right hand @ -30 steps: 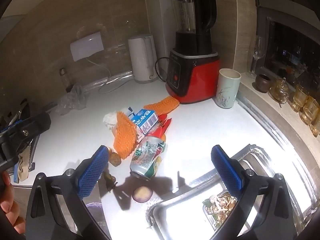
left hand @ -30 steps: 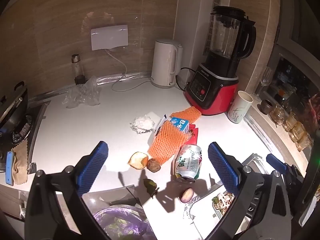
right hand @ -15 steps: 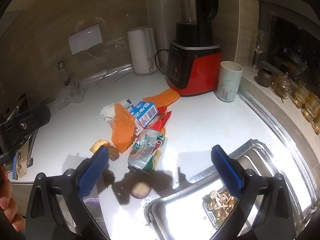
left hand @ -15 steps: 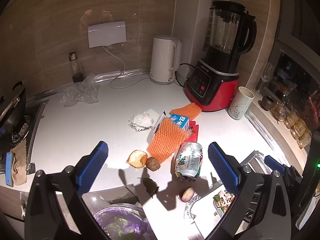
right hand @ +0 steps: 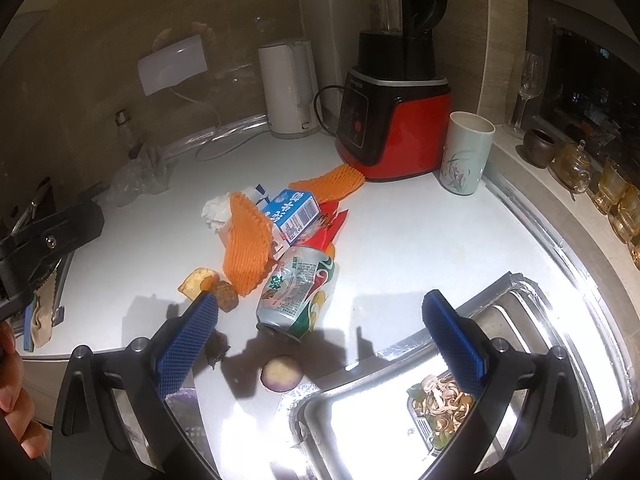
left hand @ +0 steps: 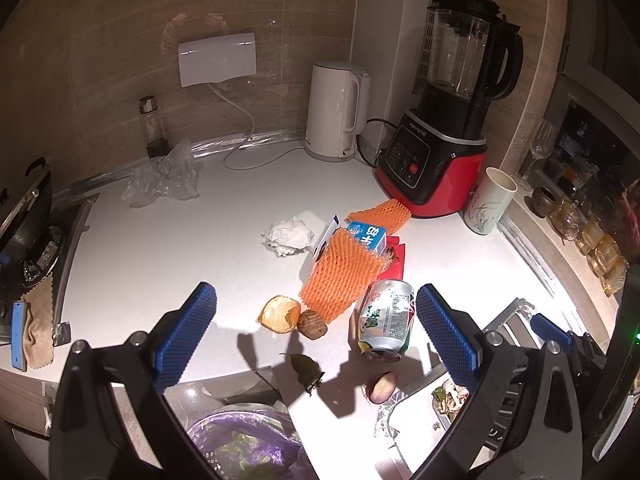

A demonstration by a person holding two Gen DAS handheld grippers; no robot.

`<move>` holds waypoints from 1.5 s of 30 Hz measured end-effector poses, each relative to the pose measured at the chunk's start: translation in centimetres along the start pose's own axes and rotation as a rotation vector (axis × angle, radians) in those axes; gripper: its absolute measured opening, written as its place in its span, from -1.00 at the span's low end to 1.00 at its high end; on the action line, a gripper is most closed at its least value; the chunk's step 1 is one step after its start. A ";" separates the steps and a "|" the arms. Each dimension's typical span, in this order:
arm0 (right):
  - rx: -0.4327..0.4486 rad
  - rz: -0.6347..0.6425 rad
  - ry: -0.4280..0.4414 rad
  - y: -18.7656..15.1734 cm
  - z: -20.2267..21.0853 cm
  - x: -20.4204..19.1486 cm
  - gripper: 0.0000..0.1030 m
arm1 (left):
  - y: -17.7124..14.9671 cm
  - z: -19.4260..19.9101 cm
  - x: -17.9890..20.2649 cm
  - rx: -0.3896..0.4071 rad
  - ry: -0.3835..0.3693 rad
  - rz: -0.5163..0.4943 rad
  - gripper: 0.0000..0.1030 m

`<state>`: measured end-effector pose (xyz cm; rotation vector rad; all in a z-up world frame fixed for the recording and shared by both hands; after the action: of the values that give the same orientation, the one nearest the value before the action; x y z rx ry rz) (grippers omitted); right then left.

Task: Collect trash
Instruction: 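Move both tools toward the orange foam net and soda can on the counter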

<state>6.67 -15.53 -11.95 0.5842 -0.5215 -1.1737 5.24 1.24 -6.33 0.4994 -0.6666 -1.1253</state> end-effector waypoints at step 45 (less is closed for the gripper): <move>-0.032 0.020 0.041 -0.2 -1.0 -1.2 0.96 | 0.2 -0.5 -0.8 0.011 0.026 -0.018 0.86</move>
<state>6.84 -14.31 -12.90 0.5738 -0.4721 -1.1471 5.46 2.07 -6.75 0.5297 -0.6476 -1.1304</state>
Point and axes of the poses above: each gripper's, at about its wrist camera, not at the fingertips, and z roughly against the way its jaws point, x to its right, y to its top, the point moved 5 cm from there along -z, roughly the way its jaws point, and after that the axes turned 14 degrees about z, right-handed, at the moved point
